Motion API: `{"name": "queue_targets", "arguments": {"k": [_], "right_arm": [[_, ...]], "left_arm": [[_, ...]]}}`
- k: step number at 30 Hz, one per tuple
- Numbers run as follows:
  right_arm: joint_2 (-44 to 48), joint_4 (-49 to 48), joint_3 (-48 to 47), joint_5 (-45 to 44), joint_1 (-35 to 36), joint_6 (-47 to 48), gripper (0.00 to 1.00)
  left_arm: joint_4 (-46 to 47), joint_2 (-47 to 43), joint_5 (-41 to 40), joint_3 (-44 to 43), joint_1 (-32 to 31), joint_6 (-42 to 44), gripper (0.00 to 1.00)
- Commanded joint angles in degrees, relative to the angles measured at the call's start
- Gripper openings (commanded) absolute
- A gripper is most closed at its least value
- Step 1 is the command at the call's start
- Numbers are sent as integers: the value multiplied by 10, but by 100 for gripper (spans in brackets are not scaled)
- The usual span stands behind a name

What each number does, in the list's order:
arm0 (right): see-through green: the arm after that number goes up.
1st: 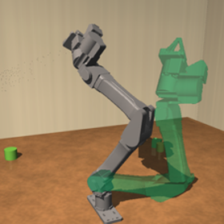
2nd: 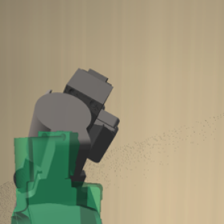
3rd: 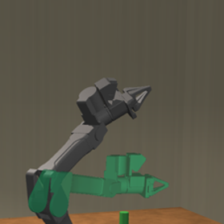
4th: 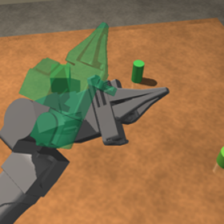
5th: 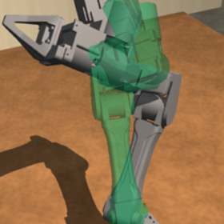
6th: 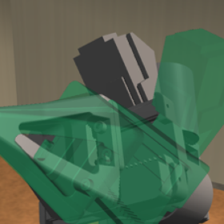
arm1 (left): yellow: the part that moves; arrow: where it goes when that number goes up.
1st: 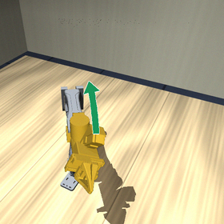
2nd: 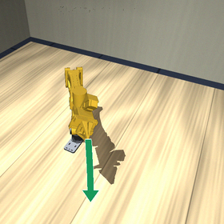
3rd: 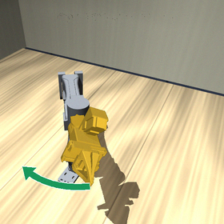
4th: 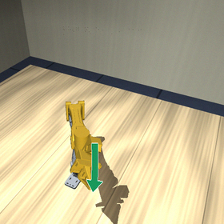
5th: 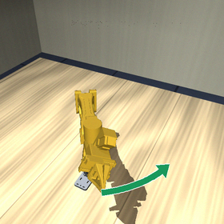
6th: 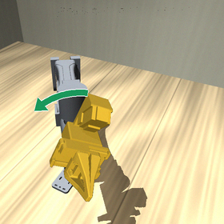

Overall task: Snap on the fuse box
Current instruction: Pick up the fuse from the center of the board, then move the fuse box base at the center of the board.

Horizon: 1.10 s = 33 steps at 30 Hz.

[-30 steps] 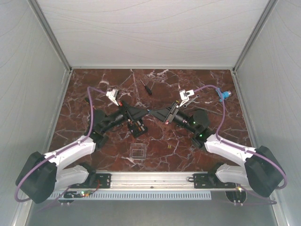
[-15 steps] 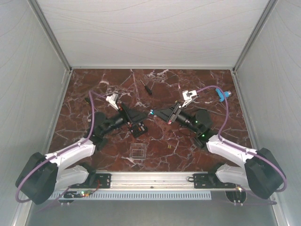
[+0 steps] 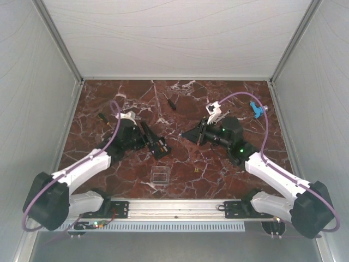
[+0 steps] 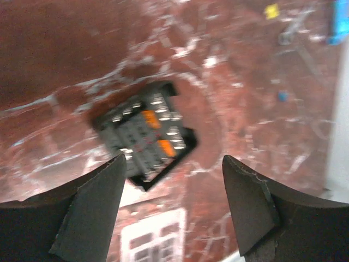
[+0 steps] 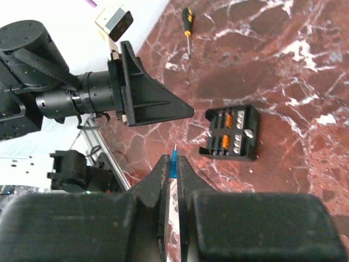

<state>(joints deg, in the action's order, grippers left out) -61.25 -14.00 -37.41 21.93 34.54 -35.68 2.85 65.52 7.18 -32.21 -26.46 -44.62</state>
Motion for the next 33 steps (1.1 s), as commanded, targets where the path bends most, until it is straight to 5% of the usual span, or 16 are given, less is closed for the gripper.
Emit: {"name": "queue_targets", "arguments": {"k": [1,20,33], "right_arm": [[-15,80,-29,-3,-3,51,0],[-49,92,-29,22,-2,71,0],[-74,242,-97,-49,25,178,0]], "left_arm": [[-72,58,-72,-35,8,68,70],[-42,206,-77,-95,14,102,20],[-40,239,-66,-139,-76,80,14]]}}
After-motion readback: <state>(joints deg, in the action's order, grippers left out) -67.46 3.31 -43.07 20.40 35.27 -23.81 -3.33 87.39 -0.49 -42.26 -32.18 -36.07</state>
